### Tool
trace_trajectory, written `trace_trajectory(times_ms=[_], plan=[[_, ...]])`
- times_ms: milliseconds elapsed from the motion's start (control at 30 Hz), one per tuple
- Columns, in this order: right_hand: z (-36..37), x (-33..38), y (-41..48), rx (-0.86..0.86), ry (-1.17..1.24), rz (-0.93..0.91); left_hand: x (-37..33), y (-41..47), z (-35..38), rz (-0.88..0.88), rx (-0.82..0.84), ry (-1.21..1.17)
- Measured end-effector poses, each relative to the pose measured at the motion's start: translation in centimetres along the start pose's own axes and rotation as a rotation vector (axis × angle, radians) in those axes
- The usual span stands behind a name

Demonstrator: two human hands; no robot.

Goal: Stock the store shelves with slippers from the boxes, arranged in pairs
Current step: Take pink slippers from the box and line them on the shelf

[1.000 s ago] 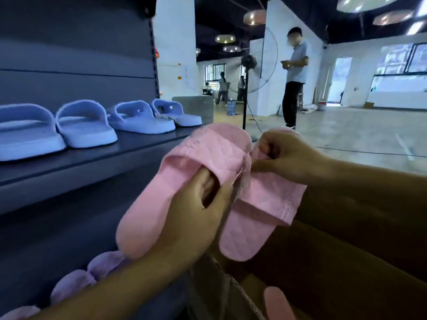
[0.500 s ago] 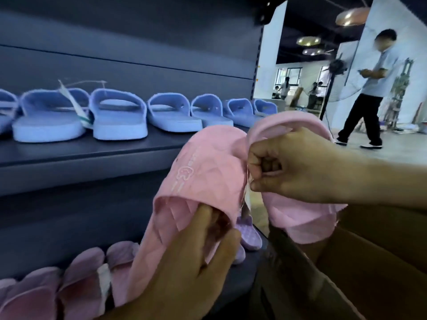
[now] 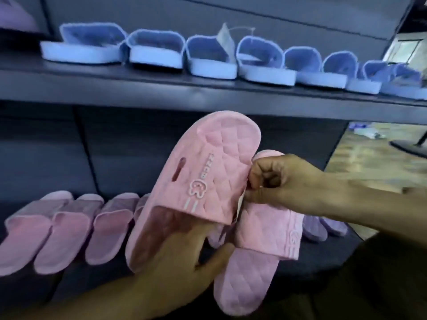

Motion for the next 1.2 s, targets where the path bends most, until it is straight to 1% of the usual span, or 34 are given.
trace_trajectory(times_ms=[67, 100, 133, 167, 200, 233, 300, 367, 433, 467, 533, 633, 733, 867, 1000, 1100, 1200], plan=[[4.0, -0.4, 1.9, 0.043, -0.002, -0.008, 3.4, -2.1, -0.8, -0.114, -0.06, 0.025], [6.0, -0.3, 2.9, 0.071, -0.004, -0.028, 4.6, -3.1, -1.7, -0.14, -0.143, 0.035], [8.1, 0.0, 4.0, 0.098, -0.025, -0.055, 5.8, -3.9, -2.4, -0.165, -0.185, 0.039], [10.1, 0.4, 5.1, 0.129, -0.076, -0.069, 7.2, -4.7, -3.0, -0.219, -0.195, 0.019], [12.1, 0.9, 6.2, 0.154, -0.156, -0.079, 8.4, -5.4, -3.6, -0.271, -0.163, -0.035], [14.2, 1.3, 7.5, 0.176, -0.229, -0.074, 10.2, -6.2, -4.2, -0.367, -0.108, -0.081], [19.0, 2.4, 10.0, 0.264, -0.323, -0.112, 14.3, -8.3, -5.8, -0.491, -0.13, -0.104], [24.4, 3.5, 12.3, 0.393, -0.45, -0.204, 17.6, -10.3, -7.8, -0.576, -0.186, -0.045], [28.7, 5.0, 13.8, 0.492, -0.52, -0.188, 20.8, -12.5, -9.7, -0.651, -0.227, 0.022], [30.4, 5.8, 14.5, 0.509, -0.541, -0.191, 22.1, -13.5, -10.8, -0.672, -0.25, 0.053], [33.7, 7.9, 15.8, 0.502, -0.614, -0.275, 24.4, -15.4, -13.4, -0.725, -0.292, 0.162], [39.0, 10.5, 18.8, 0.527, -0.611, -0.397, 27.6, -18.0, -17.4, -0.802, -0.289, 0.326], [43.3, 13.1, 21.7, 0.565, -0.548, -0.379, 30.8, -20.1, -21.1, -0.842, -0.282, 0.39], [47.9, 15.7, 25.4, 0.586, -0.483, -0.375, 36.0, -22.1, -24.8, -0.899, -0.286, 0.298], [51.5, 16.4, 28.4, 0.579, -0.454, -0.359, 40.8, -23.1, -25.9, -0.912, -0.274, 0.218], [53.9, 15.5, 30.3, 0.554, -0.441, -0.335, 43.7, -22.9, -25.1, -0.932, -0.356, 0.031], [55.1, 14.0, 31.9, 0.484, -0.389, -0.264, 46.4, -22.7, -23.4, -0.99, -0.451, -0.175]])
Point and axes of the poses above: each hand's wrist, its own y-axis towards the middle knuckle, its own z-axis out of the palm, x = y × z, the point moved 3 cm from there along y, towards the middle knuckle, and after that the axes turned 4 degrees about y, right-handed, at the moved point
